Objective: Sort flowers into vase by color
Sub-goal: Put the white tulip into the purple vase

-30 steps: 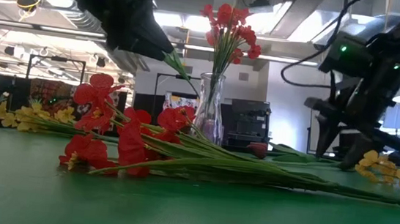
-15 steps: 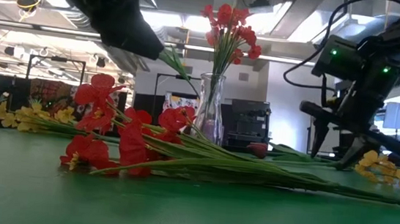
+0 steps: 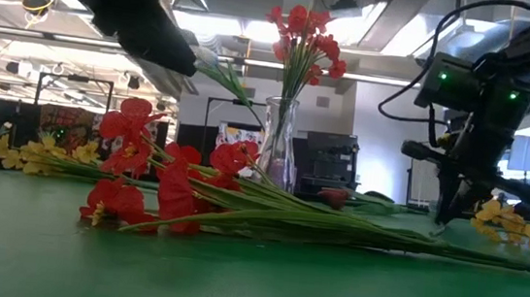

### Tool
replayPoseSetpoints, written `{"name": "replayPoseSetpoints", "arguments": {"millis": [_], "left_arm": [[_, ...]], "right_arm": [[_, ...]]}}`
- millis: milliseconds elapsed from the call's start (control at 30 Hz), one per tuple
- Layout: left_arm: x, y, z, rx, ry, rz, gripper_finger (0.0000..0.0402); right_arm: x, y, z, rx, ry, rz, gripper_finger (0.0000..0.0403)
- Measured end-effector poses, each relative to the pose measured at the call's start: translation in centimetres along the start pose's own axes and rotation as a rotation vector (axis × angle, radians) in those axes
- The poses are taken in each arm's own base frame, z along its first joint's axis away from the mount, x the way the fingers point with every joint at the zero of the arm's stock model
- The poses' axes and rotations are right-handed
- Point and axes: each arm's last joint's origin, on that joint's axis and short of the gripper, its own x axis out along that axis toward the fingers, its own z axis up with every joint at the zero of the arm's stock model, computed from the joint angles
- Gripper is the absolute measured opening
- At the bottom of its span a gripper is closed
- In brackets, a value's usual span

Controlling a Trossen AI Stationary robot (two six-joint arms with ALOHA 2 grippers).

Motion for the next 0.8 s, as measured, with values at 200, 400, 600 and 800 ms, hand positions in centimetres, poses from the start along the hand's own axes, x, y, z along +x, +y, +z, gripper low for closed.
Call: {"name": "replayPoseSetpoints", "arguments": {"millis": [200,400,600,800], "left_arm": [[-0.2,-0.3,-0.1,0.01,0.004,-0.01,0.0203],[-0.2,-0.2,-0.1,0.01,0.003,-0.004,0.0203],[-0.2,-0.2,-0.2,0.026,0.002,0.009,0.0203],[-0.4,0.1,0.1,0.073,-0.024,0.059,0.0203]], "right_arm": [[-1.8,1.1,-0.1,-0.077,0.043,0.051,0.0013],[-5.6,3.0,0.0,-0.183,0.037,0.121,0.0009],[-10.5,4.0,0.7,-0.26,-0.13,0.202,0.0004],[-15.7,6.0,2.1,-0.437,-0.523,0.429,0.0002]]}}
